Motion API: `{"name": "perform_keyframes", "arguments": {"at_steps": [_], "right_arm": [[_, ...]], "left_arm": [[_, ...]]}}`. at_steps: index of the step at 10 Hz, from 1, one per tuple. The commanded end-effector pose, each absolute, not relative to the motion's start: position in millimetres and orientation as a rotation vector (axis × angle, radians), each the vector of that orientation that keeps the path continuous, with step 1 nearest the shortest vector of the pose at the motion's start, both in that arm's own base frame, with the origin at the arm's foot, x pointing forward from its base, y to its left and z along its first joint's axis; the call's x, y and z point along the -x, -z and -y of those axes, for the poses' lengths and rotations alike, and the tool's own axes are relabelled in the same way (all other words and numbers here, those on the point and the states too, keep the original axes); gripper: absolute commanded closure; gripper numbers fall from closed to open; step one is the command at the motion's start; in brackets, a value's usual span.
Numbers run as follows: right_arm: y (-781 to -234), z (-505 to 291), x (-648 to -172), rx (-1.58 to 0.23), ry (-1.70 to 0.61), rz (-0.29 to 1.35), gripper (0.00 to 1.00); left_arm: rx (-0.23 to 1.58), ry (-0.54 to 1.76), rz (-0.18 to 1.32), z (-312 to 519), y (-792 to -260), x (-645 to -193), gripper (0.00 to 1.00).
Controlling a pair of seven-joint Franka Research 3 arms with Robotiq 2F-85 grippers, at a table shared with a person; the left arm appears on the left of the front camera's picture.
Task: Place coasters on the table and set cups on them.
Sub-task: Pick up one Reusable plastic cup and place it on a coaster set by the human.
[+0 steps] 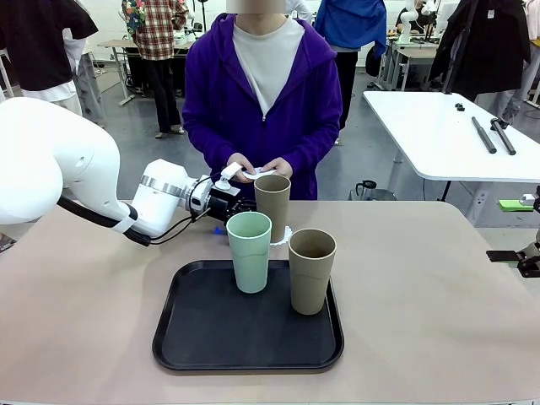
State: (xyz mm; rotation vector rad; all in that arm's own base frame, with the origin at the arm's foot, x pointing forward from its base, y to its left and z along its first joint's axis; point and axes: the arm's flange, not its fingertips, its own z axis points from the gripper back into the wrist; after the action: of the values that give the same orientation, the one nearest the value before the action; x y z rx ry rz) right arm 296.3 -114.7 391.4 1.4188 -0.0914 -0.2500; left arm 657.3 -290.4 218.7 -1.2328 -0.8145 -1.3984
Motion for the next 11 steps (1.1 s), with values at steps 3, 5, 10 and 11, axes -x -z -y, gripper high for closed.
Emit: {"name": "perform_keyframes", "arguments": {"at_steps": [3, 5, 10, 11], "right_arm": [[-391.7, 114.7, -296.6, -1.419, 0.262, 0.084, 0.00], [-391.7, 114.7, -296.6, -1.419, 0.262, 0.084, 0.00], [-391.7, 114.7, -296.6, -1.419, 0.262, 0.084, 0.00], [-391.7, 114.7, -296.6, -1.419, 0.262, 0.084, 0.00]], "left_arm": [[1.190, 1.427, 0.748, 283.1, -235.8, -658.2, 0.00], [1.157, 1.443, 0.710, 273.0, -245.8, -656.2, 0.00], [0.691, 1.343, 0.406, 229.2, -339.1, -624.9, 0.00], [0.609, 1.322, 0.361, 226.3, -365.2, -613.0, 0.00]]}}
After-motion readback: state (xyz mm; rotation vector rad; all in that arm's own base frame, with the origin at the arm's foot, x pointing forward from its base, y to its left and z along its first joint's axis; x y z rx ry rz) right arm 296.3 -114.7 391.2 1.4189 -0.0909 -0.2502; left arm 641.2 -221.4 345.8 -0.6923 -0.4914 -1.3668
